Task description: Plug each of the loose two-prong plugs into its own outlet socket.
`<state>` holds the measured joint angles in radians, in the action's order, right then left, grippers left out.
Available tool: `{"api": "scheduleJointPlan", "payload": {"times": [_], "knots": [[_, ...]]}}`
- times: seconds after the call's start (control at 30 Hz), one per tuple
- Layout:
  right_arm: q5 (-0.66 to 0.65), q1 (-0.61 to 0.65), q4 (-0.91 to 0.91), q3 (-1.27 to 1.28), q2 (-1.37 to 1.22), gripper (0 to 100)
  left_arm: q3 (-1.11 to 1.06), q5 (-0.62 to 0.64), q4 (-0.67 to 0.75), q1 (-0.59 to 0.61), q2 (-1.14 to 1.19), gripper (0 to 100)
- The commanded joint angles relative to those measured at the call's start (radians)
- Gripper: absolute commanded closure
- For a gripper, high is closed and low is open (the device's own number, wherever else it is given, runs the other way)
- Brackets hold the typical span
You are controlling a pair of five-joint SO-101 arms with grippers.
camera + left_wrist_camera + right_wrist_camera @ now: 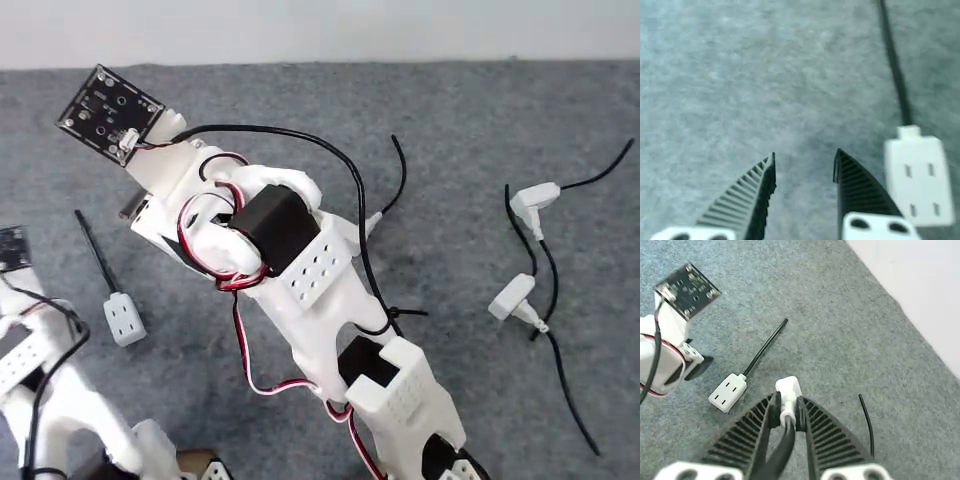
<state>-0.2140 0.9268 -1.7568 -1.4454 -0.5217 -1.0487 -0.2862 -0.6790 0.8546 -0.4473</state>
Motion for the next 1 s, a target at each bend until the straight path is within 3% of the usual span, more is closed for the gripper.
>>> {"api": "scheduleJointPlan", "payload": {"times": [0.0, 0.17, 0.37, 0.57, 0.7, 0.83, 0.97], "knots": [[-0.014, -0.016, -0.039, -0.002, 0.064, 99.1, -0.016, -0.005, 0.002, -0.064, -0.005, 81], [-0.014, -0.016, -0.039, -0.002, 0.064, 99.1, 0.008, -0.009, -0.167, -0.094, -0.012, 81], [-0.014, -0.016, -0.041, -0.002, 0.064, 99.1, 0.016, -0.009, -0.183, -0.107, -0.012, 81], [-0.014, -0.016, -0.041, -0.002, 0.058, 99.1, 0.012, -0.003, -0.203, -0.365, -0.012, 81], [-0.014, -0.016, -0.041, -0.002, 0.059, 99.1, 0.024, 0.084, -0.17, -0.437, -0.012, 81], [-0.014, -0.016, -0.041, -0.002, 0.059, 99.1, 0.021, 0.069, -0.176, -0.405, -0.014, 81], [-0.014, -0.016, -0.042, -0.002, 0.059, 99.1, 0.053, 0.04, -0.201, -0.209, -0.014, 81]]}}
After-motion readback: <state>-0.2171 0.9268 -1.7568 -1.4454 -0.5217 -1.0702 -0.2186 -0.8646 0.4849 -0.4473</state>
